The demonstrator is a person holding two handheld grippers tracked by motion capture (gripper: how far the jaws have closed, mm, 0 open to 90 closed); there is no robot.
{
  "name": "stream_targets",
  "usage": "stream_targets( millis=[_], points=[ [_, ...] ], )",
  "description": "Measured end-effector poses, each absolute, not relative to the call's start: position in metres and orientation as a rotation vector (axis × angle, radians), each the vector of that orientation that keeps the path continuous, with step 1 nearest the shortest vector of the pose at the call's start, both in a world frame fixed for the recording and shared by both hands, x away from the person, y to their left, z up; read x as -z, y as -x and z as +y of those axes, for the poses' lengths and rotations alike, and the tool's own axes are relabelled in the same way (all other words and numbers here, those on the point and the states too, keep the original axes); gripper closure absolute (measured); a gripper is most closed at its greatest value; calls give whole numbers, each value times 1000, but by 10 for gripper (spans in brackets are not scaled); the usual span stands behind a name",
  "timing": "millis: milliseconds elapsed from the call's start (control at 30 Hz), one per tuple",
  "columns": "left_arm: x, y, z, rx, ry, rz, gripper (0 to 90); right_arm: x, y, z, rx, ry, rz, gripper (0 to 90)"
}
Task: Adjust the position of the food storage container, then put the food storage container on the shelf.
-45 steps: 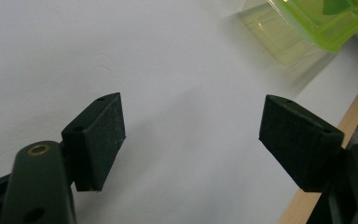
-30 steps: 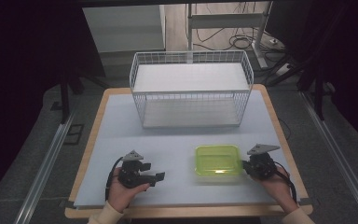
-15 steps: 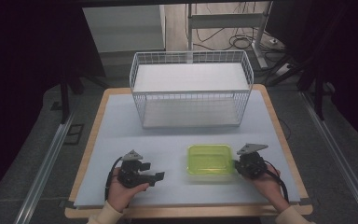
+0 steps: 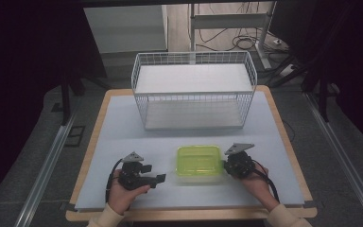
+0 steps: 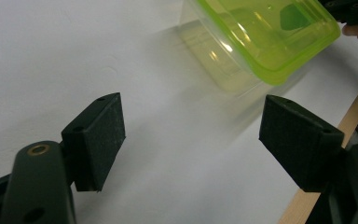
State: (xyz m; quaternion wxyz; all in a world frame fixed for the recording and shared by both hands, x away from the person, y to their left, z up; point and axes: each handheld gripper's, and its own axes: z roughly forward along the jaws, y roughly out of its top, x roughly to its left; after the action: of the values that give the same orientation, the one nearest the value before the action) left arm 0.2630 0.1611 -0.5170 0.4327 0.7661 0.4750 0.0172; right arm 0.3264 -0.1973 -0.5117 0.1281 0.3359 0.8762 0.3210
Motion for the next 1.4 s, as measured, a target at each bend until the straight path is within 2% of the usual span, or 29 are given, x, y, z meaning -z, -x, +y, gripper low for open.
stream_targets(
  millis=[567, 1033, 1200, 1233, 1300, 1400],
  points=[
    [517, -262, 161, -43, -1908, 1190, 220, 515, -331, -185, -959, -976, 2561, 896],
    [514, -261, 172, -66, -1860, 1225, 220, 499, -328, -238, -1140, -1137, 2462, 886],
    [511, -261, 173, -69, -1842, 1227, 220, 499, -324, -251, -1219, -1188, 2447, 828],
    [510, -261, 172, -71, -1843, 1220, 220, 499, -324, -252, -1242, -1194, 2445, 785],
    [509, -261, 172, -69, -1841, 1213, 220, 497, -322, -253, -1286, -1191, 2432, 611],
    [507, -263, 173, -45, -1820, 1213, 232, 494, -321, -253, -1337, -1185, 2430, 537]
  ],
)
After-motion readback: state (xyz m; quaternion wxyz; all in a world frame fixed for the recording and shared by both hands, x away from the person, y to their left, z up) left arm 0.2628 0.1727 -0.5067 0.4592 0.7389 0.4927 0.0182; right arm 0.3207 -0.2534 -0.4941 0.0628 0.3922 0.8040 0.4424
